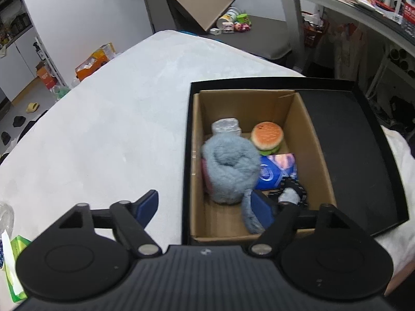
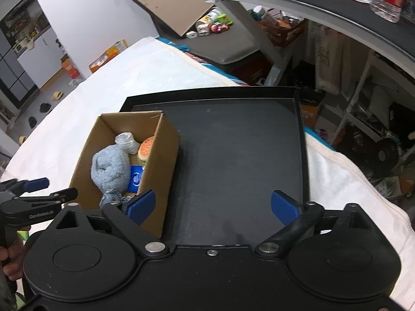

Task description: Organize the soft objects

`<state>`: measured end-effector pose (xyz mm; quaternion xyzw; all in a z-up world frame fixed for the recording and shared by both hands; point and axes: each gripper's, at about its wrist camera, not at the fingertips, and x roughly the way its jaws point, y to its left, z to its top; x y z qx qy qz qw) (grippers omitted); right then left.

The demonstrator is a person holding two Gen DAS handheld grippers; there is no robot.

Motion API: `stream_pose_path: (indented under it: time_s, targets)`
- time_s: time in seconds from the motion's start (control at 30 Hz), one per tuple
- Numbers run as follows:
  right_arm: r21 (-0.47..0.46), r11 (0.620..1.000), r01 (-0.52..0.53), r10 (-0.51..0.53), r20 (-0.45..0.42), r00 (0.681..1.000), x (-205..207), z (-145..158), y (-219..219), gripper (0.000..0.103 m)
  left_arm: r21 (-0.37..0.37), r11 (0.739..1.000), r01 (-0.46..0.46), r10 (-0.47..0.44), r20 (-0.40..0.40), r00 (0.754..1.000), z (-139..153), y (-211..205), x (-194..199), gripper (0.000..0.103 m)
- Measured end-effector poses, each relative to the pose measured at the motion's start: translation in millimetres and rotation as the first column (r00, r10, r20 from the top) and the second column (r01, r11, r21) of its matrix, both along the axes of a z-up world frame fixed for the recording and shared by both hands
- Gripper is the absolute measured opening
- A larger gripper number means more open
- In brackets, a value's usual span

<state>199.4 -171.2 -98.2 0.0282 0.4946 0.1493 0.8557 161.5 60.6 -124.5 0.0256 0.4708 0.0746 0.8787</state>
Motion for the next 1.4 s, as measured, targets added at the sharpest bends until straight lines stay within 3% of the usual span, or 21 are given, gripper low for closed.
stream_pose_path:
  time_s: [0.23,0.77,1.4]
  targets:
    - [0.036,0.998,0.047,-0.048,0.005,0.999,-10,6,-15,0.103,-0.017,0.999,0.028,-0.029,-0.015,0.999,19,-19,-5,0.082]
    - [0.105,0.991,0.078,-0.085,0.061,0.995,-51,34,-25,0.103,-0.044,0.997,0.066,-0.064,0.042,0.997,72,-46,-40,0.102]
    - [0.141,0.986,0.085,-0.107,0.163,0.981,-100,78,-24,0.103,-0.076,0.994,0.083,-0.072,0.136,0.988,116,-51,-88,0.102]
